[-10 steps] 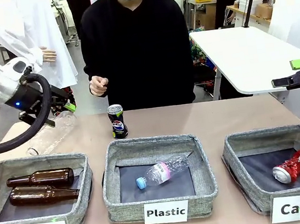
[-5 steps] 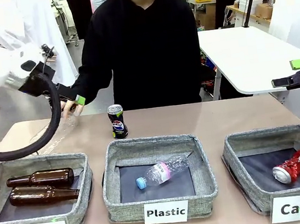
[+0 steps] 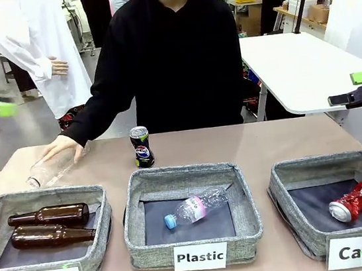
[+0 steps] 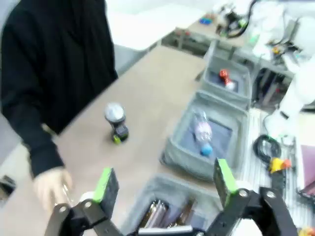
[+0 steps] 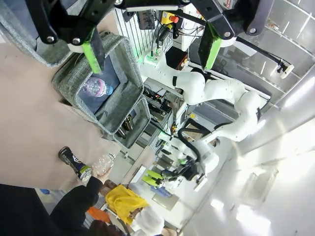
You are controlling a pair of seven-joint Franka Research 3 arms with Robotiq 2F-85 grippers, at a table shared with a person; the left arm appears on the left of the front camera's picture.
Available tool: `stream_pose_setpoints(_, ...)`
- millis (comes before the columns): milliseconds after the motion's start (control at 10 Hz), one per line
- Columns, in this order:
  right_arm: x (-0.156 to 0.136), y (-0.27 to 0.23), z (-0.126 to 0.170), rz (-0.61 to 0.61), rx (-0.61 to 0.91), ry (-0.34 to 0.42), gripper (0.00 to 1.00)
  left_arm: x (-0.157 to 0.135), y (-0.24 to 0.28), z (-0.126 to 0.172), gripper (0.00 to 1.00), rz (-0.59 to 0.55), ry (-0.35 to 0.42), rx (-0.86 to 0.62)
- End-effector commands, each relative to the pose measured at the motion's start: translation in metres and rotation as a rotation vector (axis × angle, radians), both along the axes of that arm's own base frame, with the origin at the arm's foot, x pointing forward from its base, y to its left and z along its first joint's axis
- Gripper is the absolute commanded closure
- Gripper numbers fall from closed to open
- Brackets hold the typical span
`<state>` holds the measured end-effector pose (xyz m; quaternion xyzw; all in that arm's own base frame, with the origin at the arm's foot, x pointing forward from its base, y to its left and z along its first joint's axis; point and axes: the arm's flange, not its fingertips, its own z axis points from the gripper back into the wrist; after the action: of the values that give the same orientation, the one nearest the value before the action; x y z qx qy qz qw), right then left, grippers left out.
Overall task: Sort the can waste into the basket.
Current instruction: Pick up the can waste from the table and place it in the right Fabric basket.
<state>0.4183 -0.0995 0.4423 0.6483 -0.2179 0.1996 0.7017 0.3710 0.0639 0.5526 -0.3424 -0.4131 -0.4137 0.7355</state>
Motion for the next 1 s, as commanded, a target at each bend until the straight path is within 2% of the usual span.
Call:
stream_pose_setpoints(0,0.001,0.001,0.003,-0.006,0.023,-0.010,0.00,-0.027,0.070,0.023,0.00,0.014,0.106,0.043)
stream_pose_setpoints(100,0.001,0.001,0.003,-0.006,0.023,-0.010,0.00,-0.042,0.102,0.016,0.00,0.058,0.143,-0.005)
stream_pose_setpoints(200,0.001,0.001,0.003,-0.006,0.023,-0.010,0.00,-0.061,0.133,0.004,0.00,0.172,0.162,-0.070)
stream_pose_setpoints(300,0.001,0.001,0.003,-0.006,0.023,-0.010,0.00,-0.081,0.157,-0.010,0.00,0.186,0.138,-0.150)
stream_pose_setpoints(500,0.001,0.001,0.003,-0.006,0.023,-0.010,0.00,-0.115,0.179,-0.034,0.00,0.186,0.084,-0.221)
stream_pose_setpoints(700,0.001,0.001,0.003,-0.006,0.023,-0.010,0.00,-0.120,0.175,-0.041,0.00,0.168,0.082,-0.218)
stream_pose_setpoints(900,0.001,0.001,0.003,-0.006,0.023,-0.010,0.00,-0.093,0.155,-0.041,0.00,0.118,0.130,-0.186)
